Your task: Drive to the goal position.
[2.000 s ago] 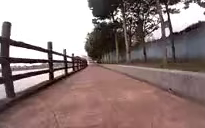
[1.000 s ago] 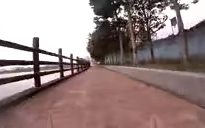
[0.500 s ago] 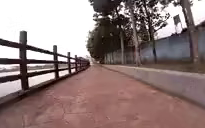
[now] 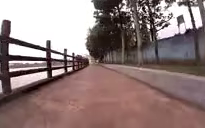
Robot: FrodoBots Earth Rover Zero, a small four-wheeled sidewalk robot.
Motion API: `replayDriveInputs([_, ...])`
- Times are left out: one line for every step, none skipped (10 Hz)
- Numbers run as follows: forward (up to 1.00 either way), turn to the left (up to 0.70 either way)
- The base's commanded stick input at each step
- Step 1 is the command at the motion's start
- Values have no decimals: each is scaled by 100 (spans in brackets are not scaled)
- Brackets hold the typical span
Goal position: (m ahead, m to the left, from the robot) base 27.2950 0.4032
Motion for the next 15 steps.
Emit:
replayDriveInputs([100, 0])
replayDriveInputs([100, 11])
replayDriveInputs([100, 40])
replayDriveInputs([100, 40])
replayDriveInputs([100, 0])
replayDriveInputs([100, 0])
replayDriveInputs([100, 0])
replayDriveInputs([100, 0])
replayDriveInputs([100, 0])
replayDriveInputs([100, 0])
replayDriveInputs([100, 0])
replayDriveInputs([100, 0])
replayDriveInputs([100, 0])
replayDriveInputs([100, 0])
replayDriveInputs([100, 0])
